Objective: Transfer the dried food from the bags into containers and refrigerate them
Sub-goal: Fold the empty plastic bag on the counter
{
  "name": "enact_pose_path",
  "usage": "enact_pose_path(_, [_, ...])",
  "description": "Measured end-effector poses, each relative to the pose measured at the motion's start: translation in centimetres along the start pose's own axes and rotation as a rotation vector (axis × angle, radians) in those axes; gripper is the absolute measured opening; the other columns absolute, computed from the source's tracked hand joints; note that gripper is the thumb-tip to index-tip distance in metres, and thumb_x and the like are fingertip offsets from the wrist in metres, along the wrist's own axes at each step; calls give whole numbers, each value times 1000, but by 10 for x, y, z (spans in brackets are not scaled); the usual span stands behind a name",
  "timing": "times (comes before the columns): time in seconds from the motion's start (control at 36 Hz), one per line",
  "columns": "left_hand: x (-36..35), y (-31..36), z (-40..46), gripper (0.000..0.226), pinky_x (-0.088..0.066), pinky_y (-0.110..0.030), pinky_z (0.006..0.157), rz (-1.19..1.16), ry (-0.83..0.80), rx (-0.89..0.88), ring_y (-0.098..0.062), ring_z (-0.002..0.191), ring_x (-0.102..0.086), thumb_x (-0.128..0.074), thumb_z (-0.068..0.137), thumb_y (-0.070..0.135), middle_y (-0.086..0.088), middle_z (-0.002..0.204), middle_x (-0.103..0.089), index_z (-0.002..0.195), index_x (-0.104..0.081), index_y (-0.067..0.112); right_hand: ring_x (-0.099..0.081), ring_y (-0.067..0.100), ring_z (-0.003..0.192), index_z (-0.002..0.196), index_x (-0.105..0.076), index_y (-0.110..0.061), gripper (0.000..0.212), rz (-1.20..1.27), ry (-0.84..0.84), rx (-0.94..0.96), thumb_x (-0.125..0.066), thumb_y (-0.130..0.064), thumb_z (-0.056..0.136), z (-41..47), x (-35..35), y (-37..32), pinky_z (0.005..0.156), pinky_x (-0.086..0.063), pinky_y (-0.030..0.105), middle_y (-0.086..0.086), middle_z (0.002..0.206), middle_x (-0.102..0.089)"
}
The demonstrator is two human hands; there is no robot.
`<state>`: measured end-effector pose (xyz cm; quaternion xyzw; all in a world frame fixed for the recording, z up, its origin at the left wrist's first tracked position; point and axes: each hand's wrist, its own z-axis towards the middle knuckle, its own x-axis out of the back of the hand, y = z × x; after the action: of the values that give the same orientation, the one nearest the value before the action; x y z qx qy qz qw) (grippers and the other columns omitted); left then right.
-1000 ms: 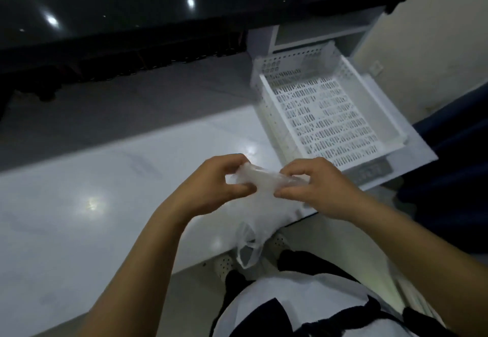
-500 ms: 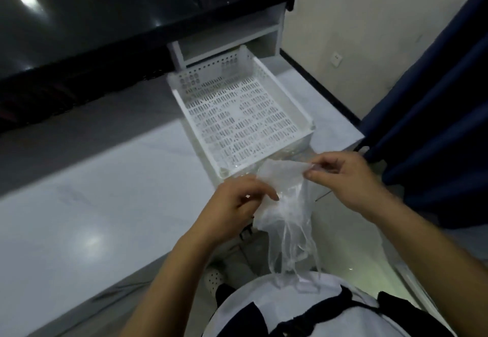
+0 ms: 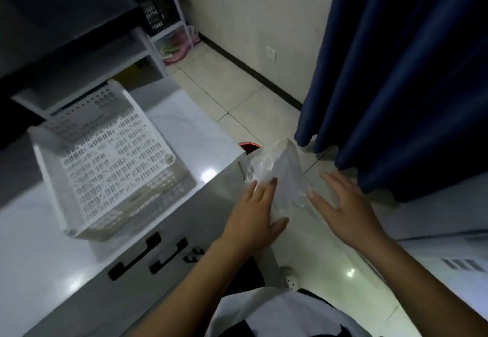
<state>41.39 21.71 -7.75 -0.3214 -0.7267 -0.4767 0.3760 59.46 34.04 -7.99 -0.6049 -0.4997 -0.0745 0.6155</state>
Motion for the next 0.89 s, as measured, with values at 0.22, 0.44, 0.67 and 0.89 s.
enact_pose_path(0.22, [-53,10,112,93,-7,-49,125,205,-164,0,-32,155,0,-56,94,51,-3,168,-7,160,-1,17,-10,25,152,155,-23,-35,73,-194,-161,-159,-38,-70,93,65,-10,69,119,-14,48,1,167,-14])
enact_pose_path(0.44, [-84,-5,245,92,-4,-53,125,142,-251,148,-34,155,1,-57,95,48,-9,168,-3,160,-2,15,-7,26,152,156,-17,-36,73,-392,-319,-215,-35,-69,94,177,11,108,120,-12,48,3,167,-8])
enact_pose_path(0.67, [-77,-33,331,94,-4,-52,125,-20,-350,435,-38,154,2,-55,95,47,-11,169,2,160,4,14,-7,25,152,157,-18,-32,71,-464,-429,-167,-37,-65,96,277,39,97,121,-9,49,4,167,-10])
enact_pose_path(0.89, [-93,-95,380,92,-15,-52,123,-247,-314,796,-38,152,-9,-58,92,45,-12,167,-9,159,-4,12,-3,26,153,156,-17,-35,69,-502,-628,-88,-36,-63,96,381,-16,93,121,-10,48,1,167,-9])
